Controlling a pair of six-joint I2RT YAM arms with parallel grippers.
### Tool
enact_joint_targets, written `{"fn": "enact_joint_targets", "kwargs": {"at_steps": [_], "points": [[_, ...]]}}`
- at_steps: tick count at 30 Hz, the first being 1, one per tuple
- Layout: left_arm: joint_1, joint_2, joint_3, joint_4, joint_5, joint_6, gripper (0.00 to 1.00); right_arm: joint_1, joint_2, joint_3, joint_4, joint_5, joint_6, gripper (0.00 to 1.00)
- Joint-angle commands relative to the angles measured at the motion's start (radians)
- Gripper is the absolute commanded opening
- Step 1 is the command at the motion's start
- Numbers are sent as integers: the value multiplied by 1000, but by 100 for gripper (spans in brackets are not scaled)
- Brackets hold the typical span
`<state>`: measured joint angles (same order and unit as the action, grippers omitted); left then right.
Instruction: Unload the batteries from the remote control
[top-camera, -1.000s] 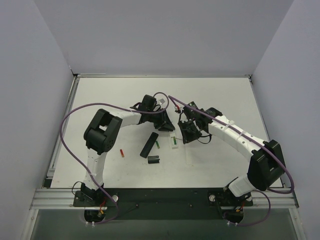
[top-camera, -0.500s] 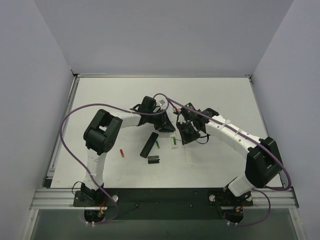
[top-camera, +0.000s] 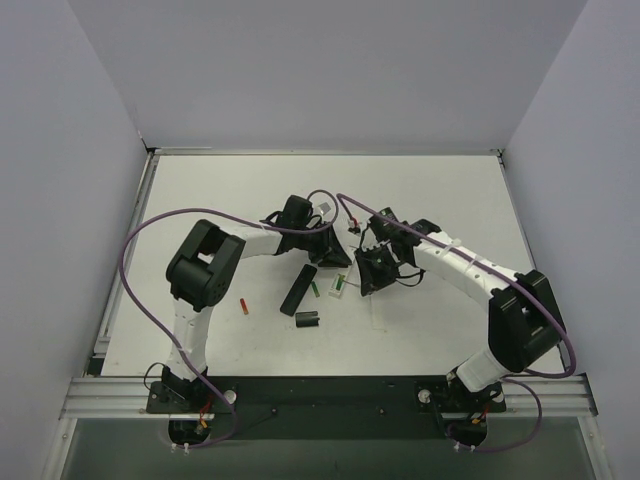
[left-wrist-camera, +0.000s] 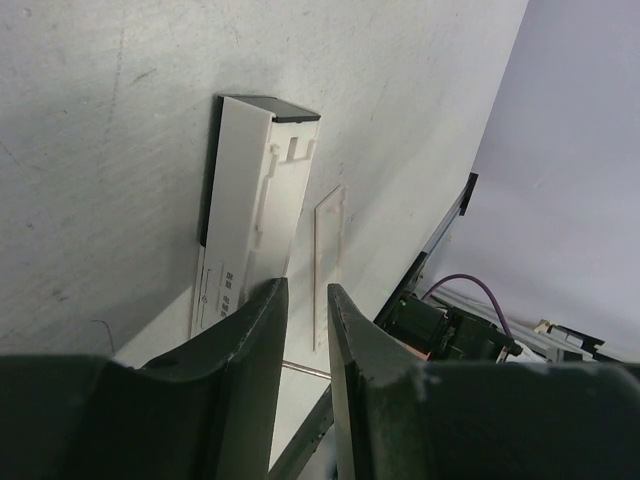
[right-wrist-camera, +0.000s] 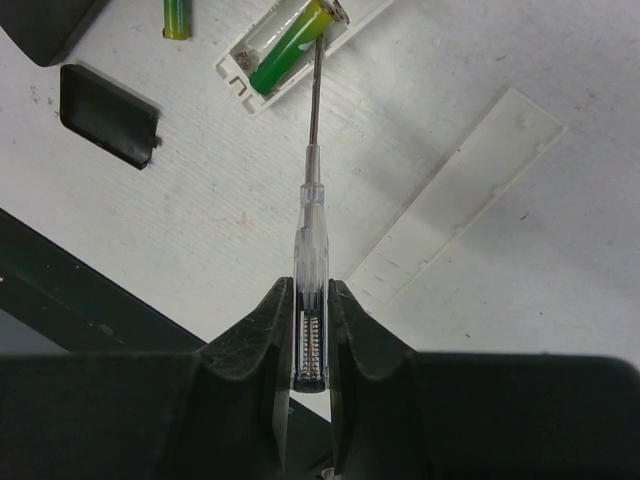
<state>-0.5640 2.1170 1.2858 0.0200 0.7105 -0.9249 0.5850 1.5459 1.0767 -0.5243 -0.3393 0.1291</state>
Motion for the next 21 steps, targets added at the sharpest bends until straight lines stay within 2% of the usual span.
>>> {"fn": "enact_joint_targets", "kwargs": {"at_steps": [1, 9, 21], "points": [[-5, -6, -37, -49, -77, 41, 34, -57, -43, -86, 56, -179, -22, 0], [-7, -12, -42, -63, -83, 46, 34, -105, -72, -153, 122, -170, -11, 0], [-7, -17, -39, -78, -85, 54, 34, -154, -79, -273, 280, -279, -5, 0]]}}
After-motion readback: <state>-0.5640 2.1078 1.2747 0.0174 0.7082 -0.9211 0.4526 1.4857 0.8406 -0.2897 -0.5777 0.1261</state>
